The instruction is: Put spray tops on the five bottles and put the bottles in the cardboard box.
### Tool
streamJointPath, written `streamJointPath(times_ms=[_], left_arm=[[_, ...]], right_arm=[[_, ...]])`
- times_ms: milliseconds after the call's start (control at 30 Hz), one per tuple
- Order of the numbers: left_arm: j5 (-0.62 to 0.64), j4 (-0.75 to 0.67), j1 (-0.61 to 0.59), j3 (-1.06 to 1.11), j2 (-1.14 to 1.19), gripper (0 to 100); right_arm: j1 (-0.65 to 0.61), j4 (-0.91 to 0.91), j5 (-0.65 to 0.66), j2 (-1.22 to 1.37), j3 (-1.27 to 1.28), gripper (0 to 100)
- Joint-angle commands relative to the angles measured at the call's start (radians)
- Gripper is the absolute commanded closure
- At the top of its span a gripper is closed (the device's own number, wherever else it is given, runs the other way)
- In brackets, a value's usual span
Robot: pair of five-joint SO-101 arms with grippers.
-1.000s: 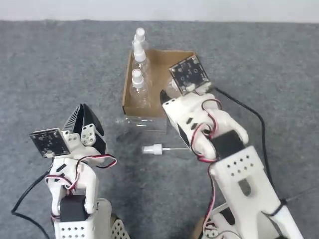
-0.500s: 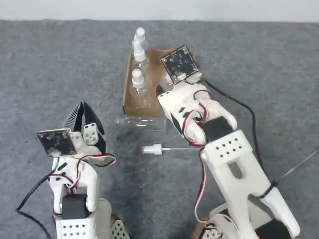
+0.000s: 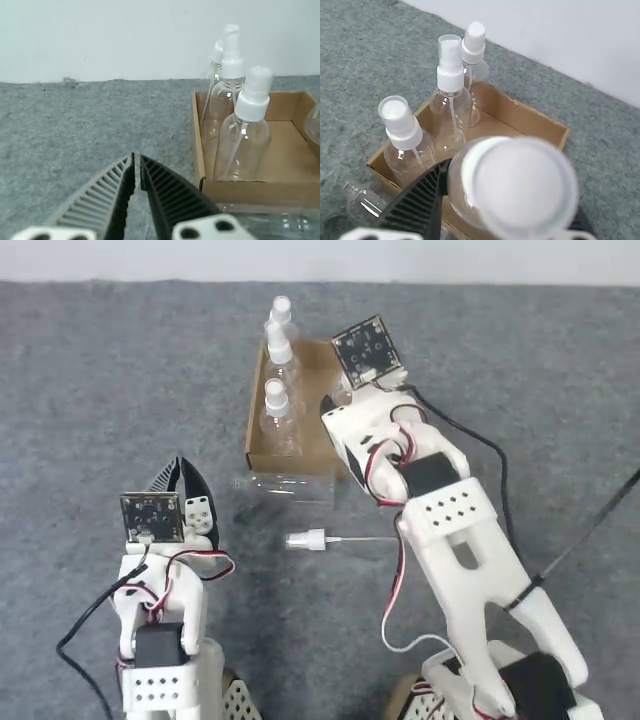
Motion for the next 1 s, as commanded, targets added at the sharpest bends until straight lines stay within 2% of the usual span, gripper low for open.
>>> streamJointPath(times_ms=[0,367,600,967], left_arm=[[0.012,-0.034,0.0,-0.013,-0.015,99],[0.014,-0.032,-0.002,-0.013,-0.015,99],[0.014,-0.032,-0.002,-0.013,-0.015,99],[0.014,-0.032,-0.002,-0.013,-0.015,99]], right_arm=[[0.012,-0.03,-0.015,0.008,-0.086,86.5],[0.013,-0.071,-0.017,0.036,-0.086,86.5],[0.013,-0.099,-0.08,0.041,-0.086,86.5],[0.03,-0.285,-0.081,0.209,-0.086,86.5]])
